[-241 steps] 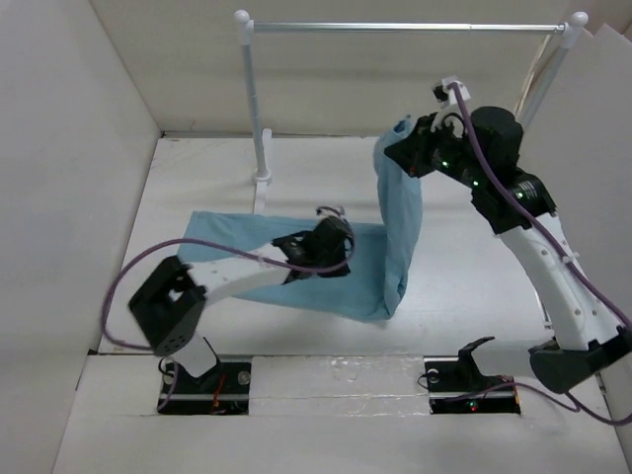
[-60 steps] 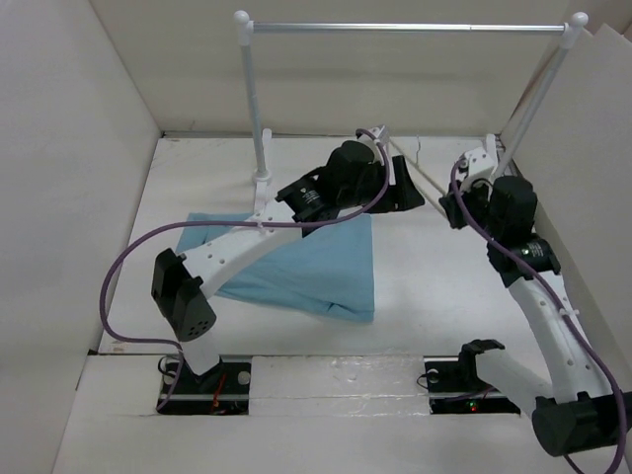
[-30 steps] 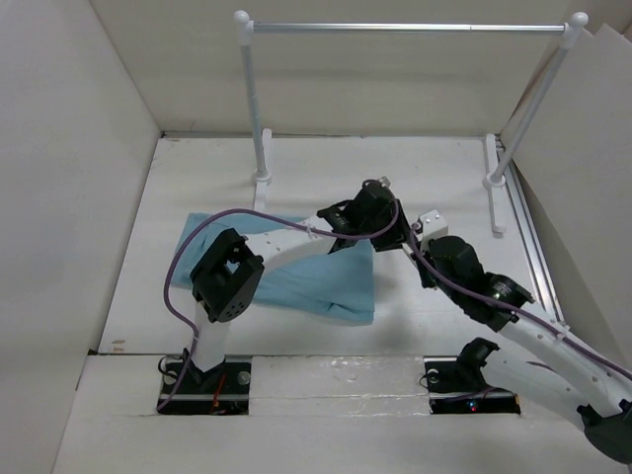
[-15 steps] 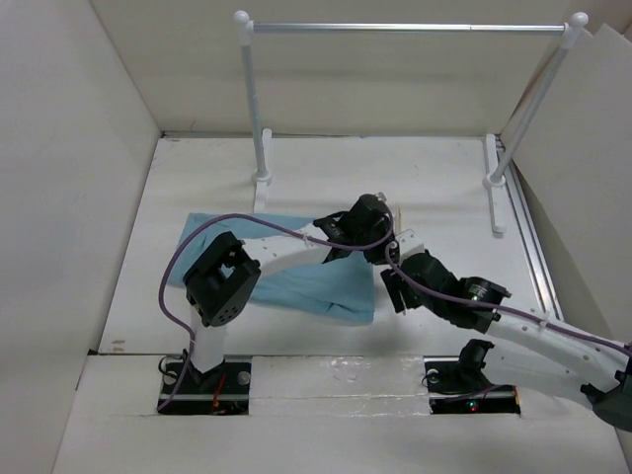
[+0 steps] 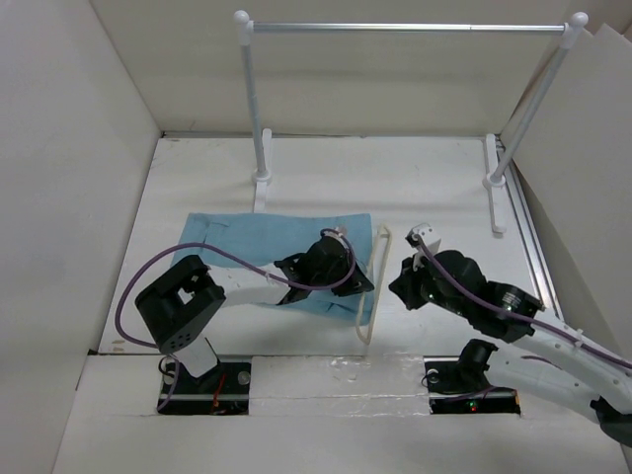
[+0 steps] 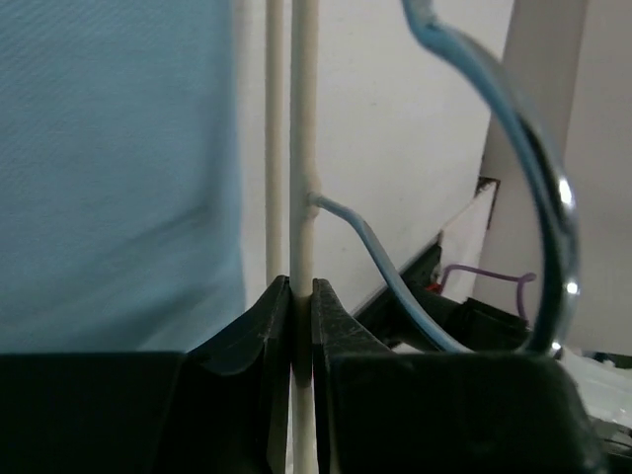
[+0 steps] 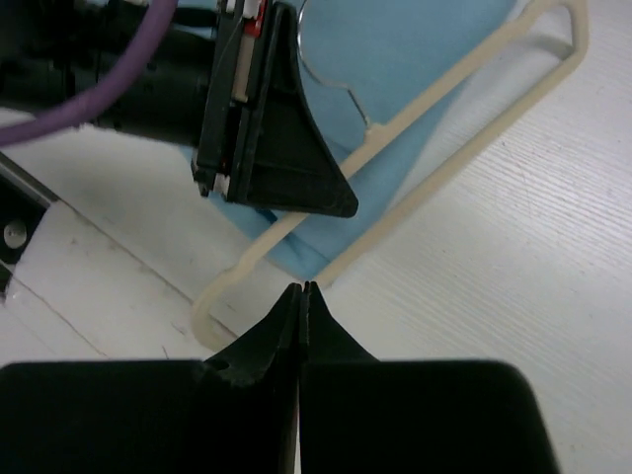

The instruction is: Place the trousers on the hanger

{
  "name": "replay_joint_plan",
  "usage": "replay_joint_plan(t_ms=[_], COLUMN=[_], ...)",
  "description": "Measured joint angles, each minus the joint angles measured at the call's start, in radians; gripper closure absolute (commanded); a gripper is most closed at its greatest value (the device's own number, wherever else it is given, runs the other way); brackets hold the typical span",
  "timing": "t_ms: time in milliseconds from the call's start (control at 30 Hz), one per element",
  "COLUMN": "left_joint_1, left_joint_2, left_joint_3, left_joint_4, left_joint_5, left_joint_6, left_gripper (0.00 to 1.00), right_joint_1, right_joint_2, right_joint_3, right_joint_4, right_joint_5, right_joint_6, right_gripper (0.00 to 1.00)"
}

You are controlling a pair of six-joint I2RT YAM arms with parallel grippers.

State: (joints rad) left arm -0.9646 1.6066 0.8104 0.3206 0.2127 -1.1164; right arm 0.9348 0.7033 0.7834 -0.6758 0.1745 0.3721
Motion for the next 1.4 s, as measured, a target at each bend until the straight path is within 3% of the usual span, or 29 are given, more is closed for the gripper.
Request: replay_joint_plan(t_ms=[200, 367, 433, 467, 667, 967, 1133, 1400], left_joint_1=[-0.032, -0.093, -0.124, -0.139, -0.171, -0.205, -0.206, -0.202], left_joint_2=[0.0, 0.023, 0.044, 0.057, 0.122, 0.14, 0.14, 0.139], left_joint_3=[-0.082, -0.078, -0.068, -0.06, -0.013, 0.056, 0.063, 0.034], left_joint_4=[0.127, 0.175, 0.167, 0.159, 0.129, 0.048, 0.018, 0.037], left_joint_5=[-0.138, -0.312, -0.374, -0.407, -0.521, -0.607, -0.618, -0.618], left_joint_6=[-0.006, -0.056, -0.084, -0.098, -0.17, -0.204, -0.196, -0.153], left_gripper=[1.0, 1.0, 1.0, 1.0, 1.0, 1.0, 1.0, 1.0], right_joint_1=[-0.089, -0.251, -0.338, -0.381, -0.58, -0.6, -0.59, -0.545], right_joint_2=[0.11, 0.207, 0.229, 0.24, 0.409, 0.61, 0.653, 0.773], right_joint_3=[-0.116, -0.173, -0.199, -0.214, -0.248, -0.208, -0.203, -0.196], right_joint_4=[0.192, 0.324, 0.377, 0.407, 0.556, 0.704, 0.78, 0.856], right_joint_5=[-0.04, -0.15, -0.206, -0.24, -0.431, -0.594, -0.616, -0.595], right_joint_6=[0.024, -0.021, -0.047, -0.06, -0.135, -0.171, -0.151, -0.073], right_gripper=[1.0, 0.85, 0.7, 0.68, 0.68, 0.72, 0.59, 0.5])
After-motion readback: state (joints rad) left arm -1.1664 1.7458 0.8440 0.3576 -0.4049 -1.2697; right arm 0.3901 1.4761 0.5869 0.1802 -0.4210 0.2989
